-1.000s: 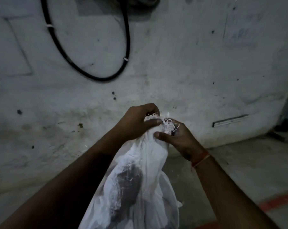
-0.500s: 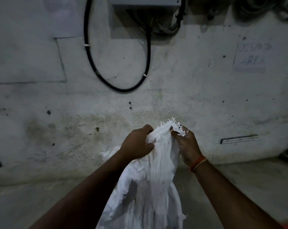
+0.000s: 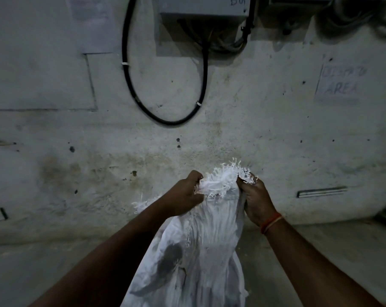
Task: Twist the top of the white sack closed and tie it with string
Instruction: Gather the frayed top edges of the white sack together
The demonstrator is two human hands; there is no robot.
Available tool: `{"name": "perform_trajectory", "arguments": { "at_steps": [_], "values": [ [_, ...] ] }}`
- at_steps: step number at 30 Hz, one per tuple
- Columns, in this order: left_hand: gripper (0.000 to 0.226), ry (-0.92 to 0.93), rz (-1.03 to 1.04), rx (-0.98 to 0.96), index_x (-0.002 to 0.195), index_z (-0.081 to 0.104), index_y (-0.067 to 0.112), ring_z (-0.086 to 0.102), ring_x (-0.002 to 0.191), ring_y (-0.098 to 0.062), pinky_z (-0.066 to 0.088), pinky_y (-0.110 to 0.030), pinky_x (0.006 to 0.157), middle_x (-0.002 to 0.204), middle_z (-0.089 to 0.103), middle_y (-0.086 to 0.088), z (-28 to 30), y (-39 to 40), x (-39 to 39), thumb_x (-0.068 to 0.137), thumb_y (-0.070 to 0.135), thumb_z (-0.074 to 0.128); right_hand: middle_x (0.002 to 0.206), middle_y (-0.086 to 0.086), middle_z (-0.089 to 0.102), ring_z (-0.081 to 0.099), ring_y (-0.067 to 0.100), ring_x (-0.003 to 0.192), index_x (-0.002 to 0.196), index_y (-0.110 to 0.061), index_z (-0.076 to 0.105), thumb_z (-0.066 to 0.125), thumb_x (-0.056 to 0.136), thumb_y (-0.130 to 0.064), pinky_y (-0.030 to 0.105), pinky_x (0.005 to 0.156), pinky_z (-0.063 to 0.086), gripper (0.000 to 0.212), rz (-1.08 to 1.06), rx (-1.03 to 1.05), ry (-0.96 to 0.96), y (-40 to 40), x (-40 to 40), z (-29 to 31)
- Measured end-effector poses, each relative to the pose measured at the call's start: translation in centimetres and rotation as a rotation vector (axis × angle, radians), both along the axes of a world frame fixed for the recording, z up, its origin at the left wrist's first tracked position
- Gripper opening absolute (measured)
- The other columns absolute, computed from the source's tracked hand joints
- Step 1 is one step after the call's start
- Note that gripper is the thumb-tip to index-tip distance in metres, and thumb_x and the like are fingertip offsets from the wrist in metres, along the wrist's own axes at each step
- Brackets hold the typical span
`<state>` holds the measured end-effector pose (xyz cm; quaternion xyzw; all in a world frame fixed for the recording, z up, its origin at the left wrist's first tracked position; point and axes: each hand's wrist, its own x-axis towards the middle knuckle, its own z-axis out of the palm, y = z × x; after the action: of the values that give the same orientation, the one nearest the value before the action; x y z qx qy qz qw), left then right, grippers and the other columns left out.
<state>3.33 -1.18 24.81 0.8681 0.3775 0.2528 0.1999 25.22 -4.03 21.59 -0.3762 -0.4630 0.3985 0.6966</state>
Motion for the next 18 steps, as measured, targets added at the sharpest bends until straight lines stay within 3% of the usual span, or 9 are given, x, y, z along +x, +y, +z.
{"name": "perform_trajectory", "arguments": {
  "at_steps": [2,4,6,8,10,11,15,18],
  "values": [
    [0.046,0.004,-0.036,0.07,0.129,0.033,0.023,0.052,0.062,-0.02,0.04,-0.032,0.06,0.076,0.058,-0.017,0.0,-0.4,0.1,0.092,0.019,0.061,0.111,0.017,0.073,0.067,0.037,0.11,0.102,-0.011,0.074,0.058,0.094,-0.01,0.051,0.101,0.05,0.018,-0.005,0.022,-0.001,0.1,0.0,-0.1],
    [0.042,-0.018,-0.016,0.204,0.131,0.036,0.025,0.051,0.055,-0.016,0.04,-0.031,0.06,0.063,0.054,-0.007,-0.3,-0.5,0.3,0.096,0.025,0.06,0.117,0.02,0.071,0.065,0.038,0.114,0.107,-0.011,0.073,0.057,0.095,-0.011,0.051,0.103,0.048,0.019,-0.017,0.032,0.02,0.1,0.1,-0.3],
    [0.032,-0.069,0.032,0.315,0.129,0.048,0.021,0.056,0.061,-0.008,0.041,-0.027,0.063,0.073,0.062,0.002,-0.4,-0.4,0.3,0.098,0.029,0.057,0.112,0.014,0.073,0.068,0.031,0.109,0.103,-0.013,0.073,0.054,0.098,-0.005,0.046,0.102,0.049,0.021,-0.029,0.031,0.019,-0.1,-0.1,-0.3],
    [0.025,-0.118,0.052,0.369,0.119,0.059,0.017,0.065,0.077,-0.014,0.048,-0.028,0.071,0.093,0.072,-0.002,-0.7,0.0,0.4,0.099,0.031,0.054,0.103,0.003,0.075,0.069,0.019,0.101,0.1,-0.015,0.072,0.053,0.098,-0.003,0.037,0.097,0.05,0.022,-0.045,0.037,-0.022,-0.5,-0.6,0.1],
    [0.021,-0.147,0.088,0.365,0.107,0.063,0.015,0.063,0.078,-0.018,0.047,-0.029,0.07,0.089,0.07,-0.003,-0.9,0.3,0.6,0.1,0.03,0.051,0.101,0.002,0.076,0.07,0.019,0.099,0.104,-0.014,0.069,0.063,0.094,-0.012,0.035,0.093,0.054,0.012,-0.009,0.02,-0.037,-0.7,-1.1,0.5],
    [0.019,-0.151,0.115,0.358,0.099,0.062,0.014,0.059,0.073,-0.017,0.043,-0.029,0.066,0.082,0.065,-0.001,-1.1,0.4,0.8,0.102,0.028,0.049,0.103,0.003,0.076,0.071,0.021,0.099,0.108,-0.012,0.067,0.07,0.089,-0.02,0.036,0.092,0.057,0.021,0.02,0.005,-0.067,-0.9,-1.4,0.7],
    [0.03,-0.17,0.176,0.28,0.078,0.048,0.016,0.05,0.068,-0.018,0.028,-0.028,0.063,0.071,0.052,-0.001,-1.1,0.8,1.0,0.105,0.027,0.044,0.121,-0.004,0.072,0.069,0.011,0.11,0.126,-0.023,0.059,0.093,0.06,-0.038,0.028,0.094,0.055,0.075,0.077,-0.024,-0.5,-1.0,-1.5,0.8],
    [0.029,-0.172,0.149,0.236,0.078,0.051,0.016,0.051,0.069,-0.017,0.031,-0.027,0.065,0.073,0.055,0.0,-0.8,0.4,2.0,0.105,0.025,0.046,0.112,-0.01,0.074,0.069,0.005,0.103,0.117,-0.027,0.067,0.093,0.058,-0.045,0.026,0.091,0.055,0.067,-0.007,-0.021,-0.771,-0.8,-2.6,0.9]
  ]
}}
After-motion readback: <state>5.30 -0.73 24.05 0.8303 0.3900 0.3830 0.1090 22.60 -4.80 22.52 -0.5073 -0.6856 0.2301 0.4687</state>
